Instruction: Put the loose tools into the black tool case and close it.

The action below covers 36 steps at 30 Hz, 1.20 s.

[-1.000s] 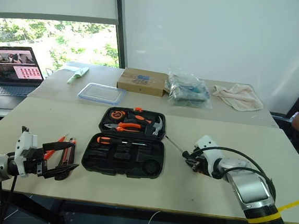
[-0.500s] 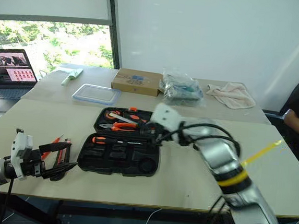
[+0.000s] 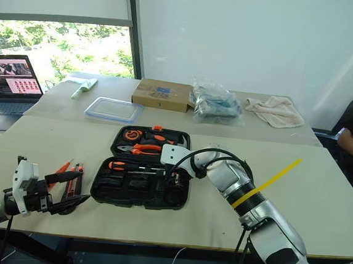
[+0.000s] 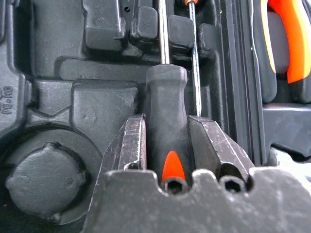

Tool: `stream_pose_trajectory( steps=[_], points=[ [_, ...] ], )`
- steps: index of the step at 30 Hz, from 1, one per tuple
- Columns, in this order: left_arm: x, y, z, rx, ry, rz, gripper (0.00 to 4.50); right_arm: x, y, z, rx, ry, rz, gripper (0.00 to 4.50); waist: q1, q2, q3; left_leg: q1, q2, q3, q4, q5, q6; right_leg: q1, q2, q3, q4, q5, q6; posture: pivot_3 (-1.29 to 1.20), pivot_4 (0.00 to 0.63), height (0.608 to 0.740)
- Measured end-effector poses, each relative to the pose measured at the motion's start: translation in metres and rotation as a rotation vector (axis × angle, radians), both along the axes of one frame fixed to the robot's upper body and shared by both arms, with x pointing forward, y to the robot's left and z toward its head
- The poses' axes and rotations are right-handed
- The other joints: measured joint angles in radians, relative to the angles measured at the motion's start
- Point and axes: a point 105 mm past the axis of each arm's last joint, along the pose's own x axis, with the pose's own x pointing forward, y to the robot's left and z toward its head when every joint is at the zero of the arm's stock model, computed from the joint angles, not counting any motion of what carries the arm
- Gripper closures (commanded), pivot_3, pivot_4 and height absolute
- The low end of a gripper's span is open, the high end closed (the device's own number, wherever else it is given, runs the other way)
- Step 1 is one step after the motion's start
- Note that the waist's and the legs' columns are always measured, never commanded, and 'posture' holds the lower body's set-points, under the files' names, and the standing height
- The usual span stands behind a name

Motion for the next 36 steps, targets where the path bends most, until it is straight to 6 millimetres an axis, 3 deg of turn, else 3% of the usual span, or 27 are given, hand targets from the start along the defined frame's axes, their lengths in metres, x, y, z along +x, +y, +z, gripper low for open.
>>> stream_pose_trajectory(
  steps=[8,10,14,20,23,25,30,32,36],
  points=[
    [0.0,0.0,0.0,0.001,-0.001,0.004,0.0,0.003,0.008,-0.002,0.014,0.028,0.004,3.5,-0.01,0.0,0.0,0.003,0.001,0.0,0.0,0.002,-0.003,0.0,0.001,0.0,0.002,-0.001,-0.003,0.0,0.15,0.74],
    [0.0,0.0,0.0,0.001,-0.001,0.005,0.0,0.004,0.01,-0.002,0.029,0.026,0.01,2.5,-0.016,0.0,0.0,0.003,0.002,-0.001,0.0,0.002,-0.003,0.0,0.001,0.0,0.002,-0.001,-0.003,0.0,0.15,0.74],
    [0.0,0.001,-0.001,0.003,0.002,0.011,0.0,0.004,0.007,0.005,0.063,0.028,0.026,1.24,-0.019,0.0,0.0,0.001,0.002,-0.001,0.0,0.002,-0.003,-0.003,0.0,0.001,0.009,-0.001,-0.004,0.0,0.15,0.74],
    [-0.001,0.003,-0.003,0.006,0.007,0.024,0.0,-0.001,0.0,0.028,0.125,0.077,0.095,1.24,-0.018,0.0,0.0,-0.001,0.001,0.0,0.0,0.002,-0.003,-0.006,0.0,0.002,0.01,-0.001,-0.004,0.0,0.15,0.74],
    [-0.001,0.004,-0.003,0.007,0.007,0.029,0.0,0.0,-0.004,0.047,0.192,0.069,0.104,1.93,-0.018,0.0,0.0,-0.001,0.002,-0.001,0.0,0.002,-0.003,-0.006,0.0,0.002,0.01,-0.001,-0.004,0.0,0.15,0.74],
    [-0.001,0.004,-0.002,0.008,0.005,0.033,0.0,0.001,-0.002,0.052,0.227,0.059,0.098,2.66,-0.018,0.0,0.0,-0.001,0.002,0.0,0.0,0.002,-0.003,-0.006,0.0,0.002,0.01,-0.001,-0.004,0.0,0.15,0.74],
    [0.001,0.005,-0.002,0.013,0.0,0.042,0.0,-0.001,0.015,0.026,0.271,0.089,0.072,4.41,-0.02,0.0,0.0,-0.002,0.002,0.0,0.0,0.002,-0.003,-0.008,0.0,0.002,0.011,-0.001,-0.004,0.0,0.15,0.74],
    [0.001,0.005,-0.002,0.015,0.0,0.045,0.0,-0.001,0.017,0.014,0.254,0.095,0.055,4.47,-0.02,0.0,0.0,-0.004,0.001,0.0,0.0,0.002,-0.003,-0.01,-0.001,0.003,0.012,-0.001,-0.004,0.0,0.15,0.74],
    [0.001,0.005,-0.002,0.018,0.0,0.047,0.0,0.0,0.024,0.011,0.256,0.079,0.045,4.47,-0.02,0.0,0.0,-0.006,0.001,0.001,0.0,0.002,-0.004,-0.013,0.0,0.003,0.013,-0.001,-0.004,0.0,0.15,0.74]
  ],
)
